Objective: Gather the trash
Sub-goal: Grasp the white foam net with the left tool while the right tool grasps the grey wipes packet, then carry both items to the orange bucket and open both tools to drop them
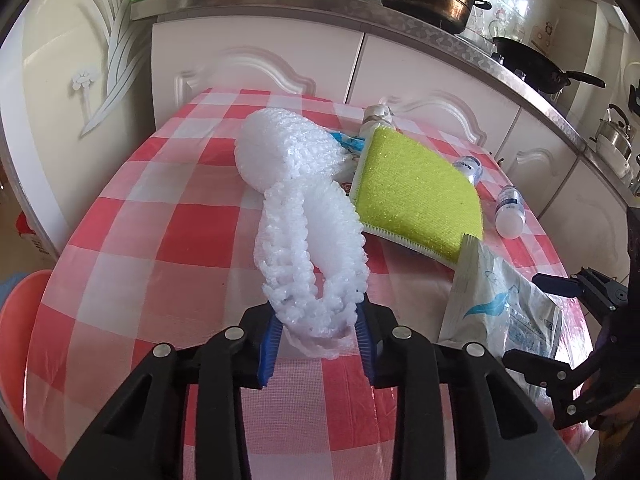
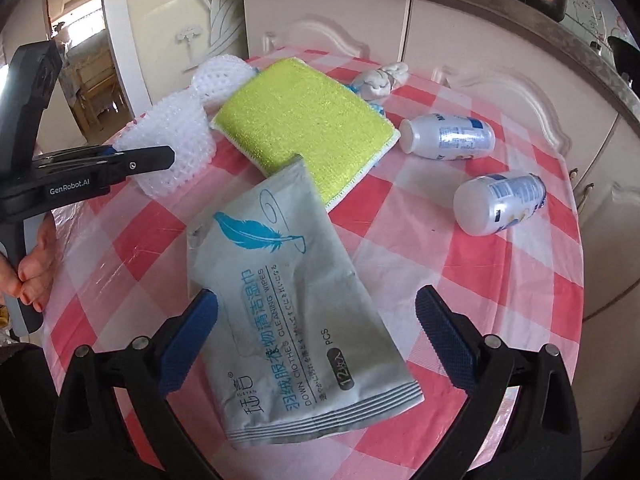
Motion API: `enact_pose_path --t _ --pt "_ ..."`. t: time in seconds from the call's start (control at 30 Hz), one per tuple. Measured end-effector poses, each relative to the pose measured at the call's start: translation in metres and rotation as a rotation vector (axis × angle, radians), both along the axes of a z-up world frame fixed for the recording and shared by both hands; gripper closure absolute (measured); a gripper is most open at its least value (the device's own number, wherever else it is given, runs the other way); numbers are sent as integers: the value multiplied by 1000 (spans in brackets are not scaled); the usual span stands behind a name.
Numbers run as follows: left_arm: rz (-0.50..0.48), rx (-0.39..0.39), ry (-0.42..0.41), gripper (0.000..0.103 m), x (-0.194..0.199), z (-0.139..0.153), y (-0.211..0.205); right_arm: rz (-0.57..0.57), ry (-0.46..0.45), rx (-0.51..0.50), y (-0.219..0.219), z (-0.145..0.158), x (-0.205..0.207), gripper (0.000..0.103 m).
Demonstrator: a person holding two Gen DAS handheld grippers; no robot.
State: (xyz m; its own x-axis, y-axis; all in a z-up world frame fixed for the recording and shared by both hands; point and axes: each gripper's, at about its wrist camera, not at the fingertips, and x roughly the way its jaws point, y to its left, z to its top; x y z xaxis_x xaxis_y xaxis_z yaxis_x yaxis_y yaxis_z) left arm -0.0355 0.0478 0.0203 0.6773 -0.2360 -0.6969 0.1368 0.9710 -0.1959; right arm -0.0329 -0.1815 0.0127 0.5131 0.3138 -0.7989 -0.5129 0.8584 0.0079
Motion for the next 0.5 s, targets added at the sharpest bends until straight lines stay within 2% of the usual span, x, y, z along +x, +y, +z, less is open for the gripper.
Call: enact_pose_path --t 0.17,0.37,0.5 --pt "-3 -17 2 72 -2 0 2 58 25 33 12 1 -4 4" --pt "10 -45 -7 73 -5 3 9 80 -9 -79 31 -7 -12 4" --pt "9 -57 -17 73 -9 6 15 59 -14 -84 31 -9 -13 4"
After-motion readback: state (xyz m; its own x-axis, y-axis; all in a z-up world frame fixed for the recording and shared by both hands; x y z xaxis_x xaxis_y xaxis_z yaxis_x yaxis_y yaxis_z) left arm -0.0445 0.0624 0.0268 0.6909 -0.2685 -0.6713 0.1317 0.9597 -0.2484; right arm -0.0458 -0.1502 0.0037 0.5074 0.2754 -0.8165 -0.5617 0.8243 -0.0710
